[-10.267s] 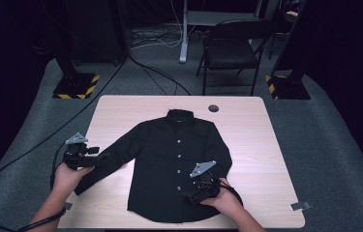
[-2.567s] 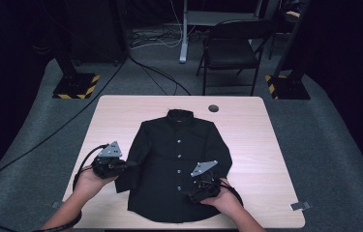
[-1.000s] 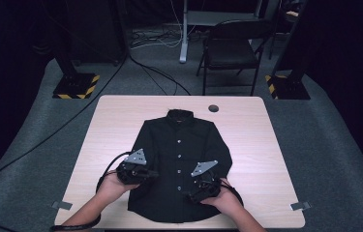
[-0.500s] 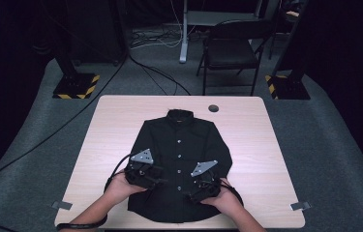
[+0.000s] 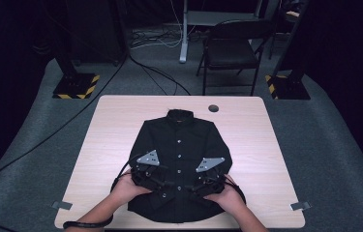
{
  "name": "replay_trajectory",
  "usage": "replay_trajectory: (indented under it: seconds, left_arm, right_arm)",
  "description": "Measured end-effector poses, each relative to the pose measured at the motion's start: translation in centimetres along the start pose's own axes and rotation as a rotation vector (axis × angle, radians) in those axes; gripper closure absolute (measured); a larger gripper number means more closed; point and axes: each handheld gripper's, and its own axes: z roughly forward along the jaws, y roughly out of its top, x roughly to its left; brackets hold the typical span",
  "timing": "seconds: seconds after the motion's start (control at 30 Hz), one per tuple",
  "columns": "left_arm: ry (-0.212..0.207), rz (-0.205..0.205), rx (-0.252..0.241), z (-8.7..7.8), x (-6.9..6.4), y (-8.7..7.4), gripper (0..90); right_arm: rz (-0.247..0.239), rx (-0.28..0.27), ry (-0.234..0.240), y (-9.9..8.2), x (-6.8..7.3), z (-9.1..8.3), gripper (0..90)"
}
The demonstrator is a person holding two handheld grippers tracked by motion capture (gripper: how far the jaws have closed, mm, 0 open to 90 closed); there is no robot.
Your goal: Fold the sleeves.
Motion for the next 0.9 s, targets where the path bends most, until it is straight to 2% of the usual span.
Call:
replay_trajectory:
  seconds: [0.1,0.3,0.47,0.53,0.63,0.77,0.9]
  left_arm:
    - [0.02,0.008,0.015,0.4,0.5,-0.4,29.5]
    - [0.089,-0.017,0.013,0.4,2.2,-1.7,29.4]
    - [0.15,-0.034,-0.002,0.2,2.9,-2.6,28.9]
    - [0.172,-0.028,-0.002,0.2,3.0,-2.8,27.8]
    - [0.187,-0.017,0.019,0.6,3.0,-3.1,26.7]
    - [0.186,0.005,0.052,1.2,2.9,-3.3,25.0]
    - [0.178,0.008,0.053,1.5,2.8,-3.5,23.5]
  right_arm:
    - [0.005,0.0,-0.019,-0.1,-0.6,0.0,20.8]
    - [0.007,0.014,-0.052,-0.3,-1.5,0.3,20.5]
    - [0.004,0.026,-0.073,-0.6,-2.0,0.6,20.5]
    - [0.01,0.028,-0.077,-0.7,-2.3,0.7,20.4]
    - [0.02,0.039,-0.078,-0.9,-2.6,0.9,20.2]
    - [0.027,0.06,-0.069,-1.1,-2.8,1.2,19.6]
    - [0.034,0.067,-0.062,-1.3,-2.8,1.2,19.3]
